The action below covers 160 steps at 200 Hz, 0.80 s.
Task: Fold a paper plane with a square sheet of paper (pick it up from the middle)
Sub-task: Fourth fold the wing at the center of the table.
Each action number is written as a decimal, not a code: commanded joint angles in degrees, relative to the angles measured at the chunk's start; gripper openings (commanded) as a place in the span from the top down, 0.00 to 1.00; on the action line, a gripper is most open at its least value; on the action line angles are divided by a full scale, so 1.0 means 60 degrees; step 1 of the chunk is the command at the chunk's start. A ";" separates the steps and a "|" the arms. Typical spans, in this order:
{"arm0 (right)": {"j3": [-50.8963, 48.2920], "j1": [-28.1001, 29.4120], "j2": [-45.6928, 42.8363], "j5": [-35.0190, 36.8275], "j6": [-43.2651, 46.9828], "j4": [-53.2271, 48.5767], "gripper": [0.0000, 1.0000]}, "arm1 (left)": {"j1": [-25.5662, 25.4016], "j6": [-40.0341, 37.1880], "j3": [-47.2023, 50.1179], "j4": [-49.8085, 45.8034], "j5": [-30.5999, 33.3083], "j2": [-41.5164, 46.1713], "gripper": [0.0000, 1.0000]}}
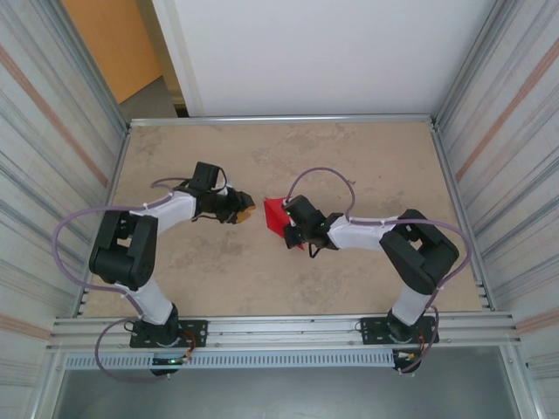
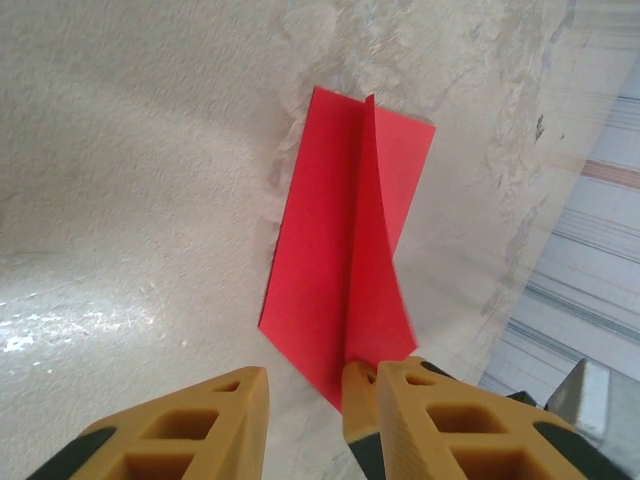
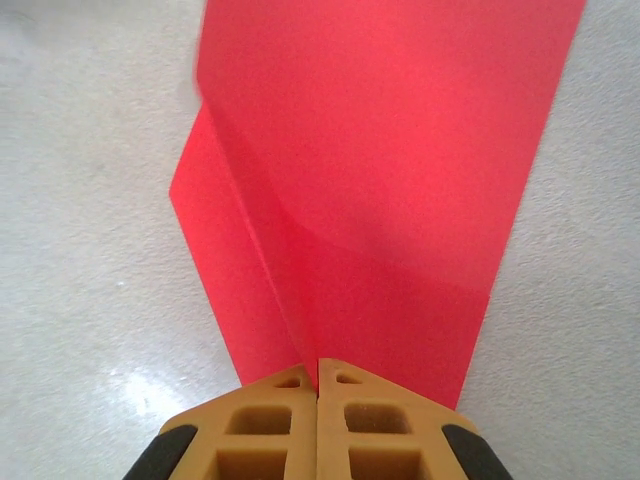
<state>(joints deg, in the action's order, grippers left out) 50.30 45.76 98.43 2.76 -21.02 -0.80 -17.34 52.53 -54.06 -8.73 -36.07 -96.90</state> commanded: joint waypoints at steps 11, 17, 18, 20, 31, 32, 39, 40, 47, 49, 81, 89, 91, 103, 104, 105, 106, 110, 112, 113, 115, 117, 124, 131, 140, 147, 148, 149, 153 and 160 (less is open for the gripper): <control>-0.0302 -0.0636 -0.0398 -0.2470 -0.0628 0.0612 0.97 | -0.0167 0.0521 0.1058 0.2155 -0.0526 0.0190 0.64; -0.0352 -0.0722 -0.0389 -0.2689 -0.0690 0.0704 0.97 | -0.0221 0.0627 0.1164 0.2510 -0.0637 0.0123 0.63; -0.0362 -0.0746 -0.0385 -0.2703 -0.0703 0.0719 0.97 | -0.0233 0.0638 0.1183 0.2554 -0.0652 0.0109 0.63; -0.0369 -0.0772 -0.0389 -0.2801 -0.0720 0.0741 0.97 | -0.0267 0.0646 0.1213 0.2664 -0.0693 0.0084 0.63; -0.0481 -0.0958 -0.0355 -0.3212 -0.0862 0.0945 0.98 | -0.0419 0.0727 0.1319 0.3137 -0.0805 -0.0048 0.61; -0.0492 -0.0974 -0.0353 -0.3250 -0.0877 0.0971 0.98 | -0.0434 0.0732 0.1327 0.3168 -0.0809 -0.0064 0.61; -0.0591 -0.1096 -0.0331 -0.3537 -0.0956 0.1131 0.98 | -0.0550 0.0740 0.1365 0.3359 -0.0822 -0.0123 0.60; -0.0606 -0.1116 -0.0326 -0.3574 -0.0975 0.1167 0.98 | -0.0565 0.0746 0.1372 0.3381 -0.0825 -0.0131 0.60; -0.0701 -0.1256 -0.0322 -0.3841 -0.1067 0.1351 0.98 | -0.0669 0.0749 0.1380 0.3545 -0.0828 -0.0201 0.59; -0.0728 -0.1291 -0.0325 -0.3902 -0.1108 0.1393 0.98 | -0.0698 0.0733 0.1386 0.3585 -0.0828 -0.0227 0.59; -0.1092 -0.1701 -0.0314 -0.4762 -0.1385 0.1988 0.98 | -0.0982 0.0443 0.1333 0.3957 -0.0815 -0.0400 0.54; -0.1186 -0.1791 -0.0308 -0.4945 -0.1451 0.2133 0.98 | -0.1037 0.0266 0.1306 0.3915 -0.0754 -0.0395 0.52; -0.1198 -0.1806 -0.0296 -0.4999 -0.1479 0.2178 0.98 | -0.1047 0.0213 0.1287 0.3876 -0.0725 -0.0390 0.51; -0.1336 -0.1954 -0.0303 -0.5265 -0.1585 0.2433 0.98 | -0.1154 -0.0101 0.1193 0.3663 -0.0585 -0.0416 0.48; -0.1352 -0.1963 -0.0305 -0.5287 -0.1597 0.2462 0.98 | -0.1161 -0.0129 0.1183 0.3643 -0.0582 -0.0416 0.48; -0.1367 -0.1975 -0.0299 -0.5306 -0.1611 0.2477 0.98 | -0.1171 -0.0165 0.1178 0.3626 -0.0566 -0.0417 0.48; -0.1374 -0.1995 -0.0288 -0.5329 -0.1618 0.2506 0.98 | -0.1176 -0.0190 0.1176 0.3610 -0.0558 -0.0424 0.48; -0.1405 -0.2019 -0.0279 -0.5405 -0.1636 0.2566 0.98 | -0.1223 -0.0274 0.1138 0.3550 -0.0537 -0.0456 0.47; -0.1428 -0.2057 -0.0278 -0.5429 -0.1668 0.2616 0.98 | -0.1247 -0.0314 0.1117 0.3521 -0.0525 -0.0474 0.47; -0.1434 -0.2058 -0.0278 -0.5450 -0.1675 0.2634 0.98 | -0.1258 -0.0324 0.1109 0.3499 -0.0515 -0.0482 0.47; -0.1450 -0.2078 -0.0278 -0.5480 -0.1699 0.2674 0.98 | -0.1274 -0.0374 0.1091 0.3475 -0.0508 -0.0506 0.47; -0.1472 -0.2094 -0.0278 -0.5502 -0.1716 0.2709 0.98 | -0.1300 -0.0409 0.1076 0.3440 -0.0507 -0.0527 0.47; -0.1532 -0.2180 -0.0263 -0.5614 -0.1755 0.2819 0.98 | -0.1365 -0.0512 0.1008 0.3344 -0.0467 -0.0596 0.46; -0.1570 -0.2227 -0.0228 -0.5734 -0.1793 0.2925 0.98 | -0.1421 -0.0593 0.0957 0.3287 -0.0448 -0.0654 0.45; -0.1612 -0.2304 -0.0195 -0.5877 -0.1840 0.3043 0.98 | -0.1473 -0.0639 0.0900 0.3273 -0.0418 -0.0735 0.44; -0.1611 -0.2356 -0.0127 -0.6009 -0.1885 0.3135 0.98 | -0.1506 -0.0670 0.0861 0.3299 -0.0444 -0.0814 0.44; -0.1606 -0.2361 -0.0122 -0.6018 -0.1886 0.3143 0.98 | -0.1513 -0.0677 0.0863 0.3300 -0.0446 -0.0828 0.44; -0.1619 -0.2364 -0.0112 -0.6037 -0.1902 0.3161 0.98 | -0.1516 -0.0688 0.0850 0.3301 -0.0454 -0.0842 0.44; -0.1640 -0.2387 -0.0081 -0.6111 -0.1910 0.3199 0.98 | -0.1539 -0.0704 0.0805 0.3303 -0.0465 -0.0880 0.44; -0.1667 -0.2422 -0.0041 -0.6208 -0.1973 0.3287 0.98 | -0.1577 -0.0754 0.0741 0.3280 -0.0511 -0.0949 0.44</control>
<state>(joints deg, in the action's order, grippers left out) 41.06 32.03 98.06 -30.04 -30.70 15.20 -26.06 51.18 -47.33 11.81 -39.11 -101.03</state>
